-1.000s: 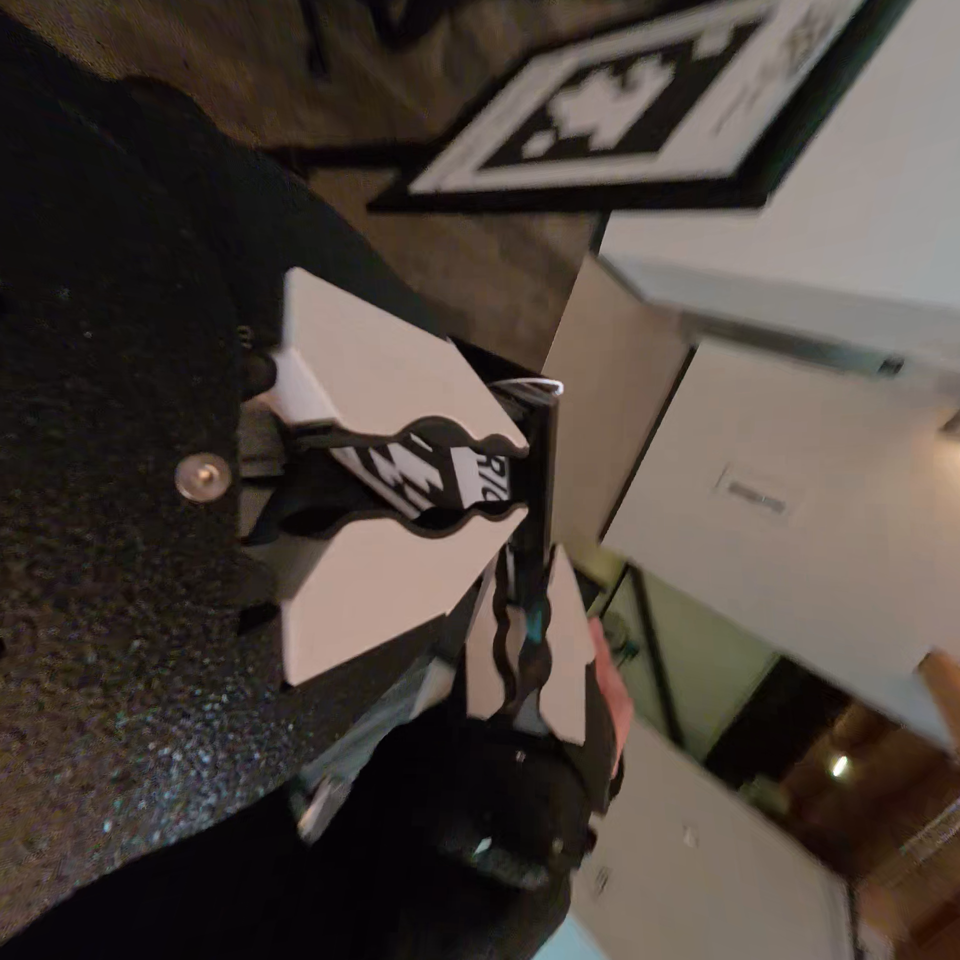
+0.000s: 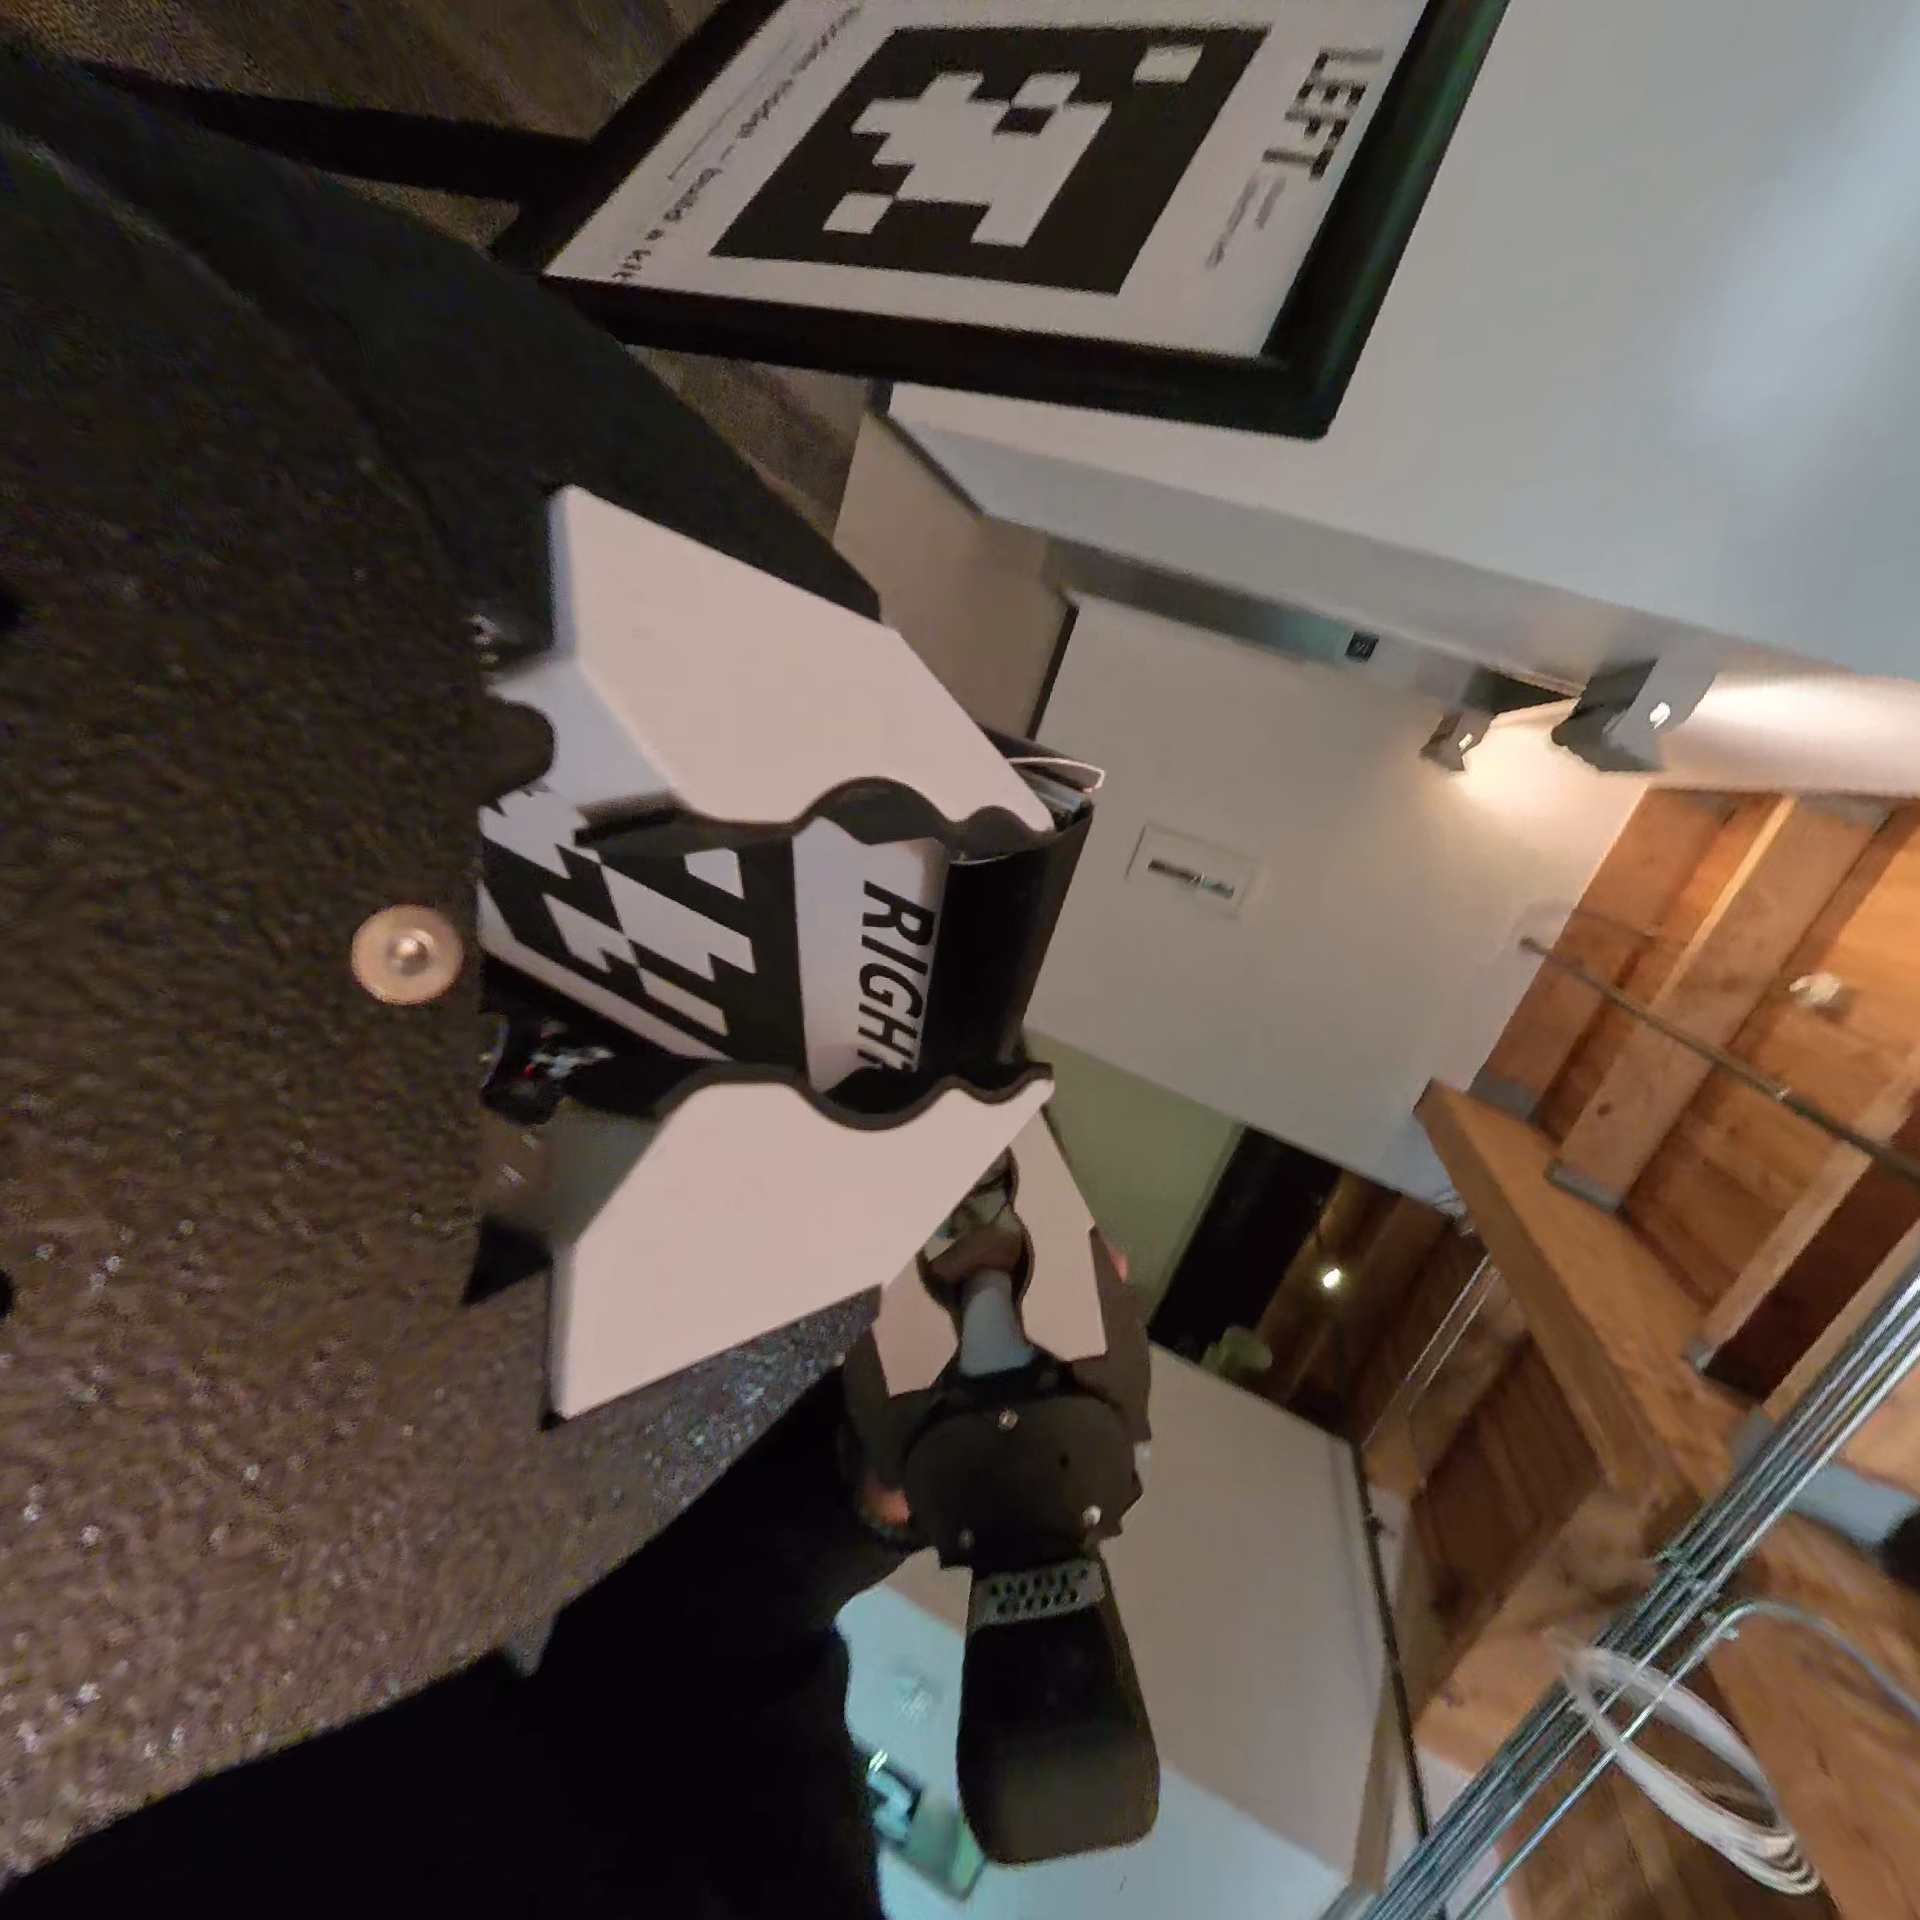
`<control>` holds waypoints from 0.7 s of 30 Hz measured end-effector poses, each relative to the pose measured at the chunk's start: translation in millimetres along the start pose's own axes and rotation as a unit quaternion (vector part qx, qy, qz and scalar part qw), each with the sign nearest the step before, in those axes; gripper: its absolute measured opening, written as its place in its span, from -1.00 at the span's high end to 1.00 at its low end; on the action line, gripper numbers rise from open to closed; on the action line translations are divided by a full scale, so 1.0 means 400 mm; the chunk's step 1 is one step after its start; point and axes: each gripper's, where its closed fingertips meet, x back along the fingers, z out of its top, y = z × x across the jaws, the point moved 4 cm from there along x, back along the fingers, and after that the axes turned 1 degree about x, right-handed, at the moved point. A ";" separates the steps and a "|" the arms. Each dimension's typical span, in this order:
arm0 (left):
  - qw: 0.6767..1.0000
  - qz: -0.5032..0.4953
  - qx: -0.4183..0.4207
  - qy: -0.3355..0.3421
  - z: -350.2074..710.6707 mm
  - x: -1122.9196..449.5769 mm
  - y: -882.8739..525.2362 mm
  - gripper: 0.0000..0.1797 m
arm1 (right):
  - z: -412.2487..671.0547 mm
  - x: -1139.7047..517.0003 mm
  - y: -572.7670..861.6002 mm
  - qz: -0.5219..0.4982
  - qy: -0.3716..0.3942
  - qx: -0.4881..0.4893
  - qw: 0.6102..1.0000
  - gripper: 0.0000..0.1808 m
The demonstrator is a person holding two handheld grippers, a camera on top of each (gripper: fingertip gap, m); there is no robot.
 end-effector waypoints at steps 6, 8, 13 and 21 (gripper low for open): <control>0.995 -0.062 0.036 -0.065 0.004 -0.024 0.008 0.57 | -0.022 -0.001 0.001 0.001 -0.040 -0.008 0.999 0.62; 0.993 -0.074 0.072 -0.059 0.007 -0.029 0.008 0.52 | -0.029 -0.002 0.006 -0.001 -0.052 -0.004 0.999 0.63; 0.981 -0.097 0.161 -0.052 0.020 -0.042 0.009 0.46 | -0.046 -0.002 0.011 0.001 -0.073 0.008 0.997 0.60; 0.963 -0.095 0.251 -0.033 0.023 -0.077 0.015 0.44 | -0.061 0.003 0.020 -0.039 -0.122 0.092 0.987 0.49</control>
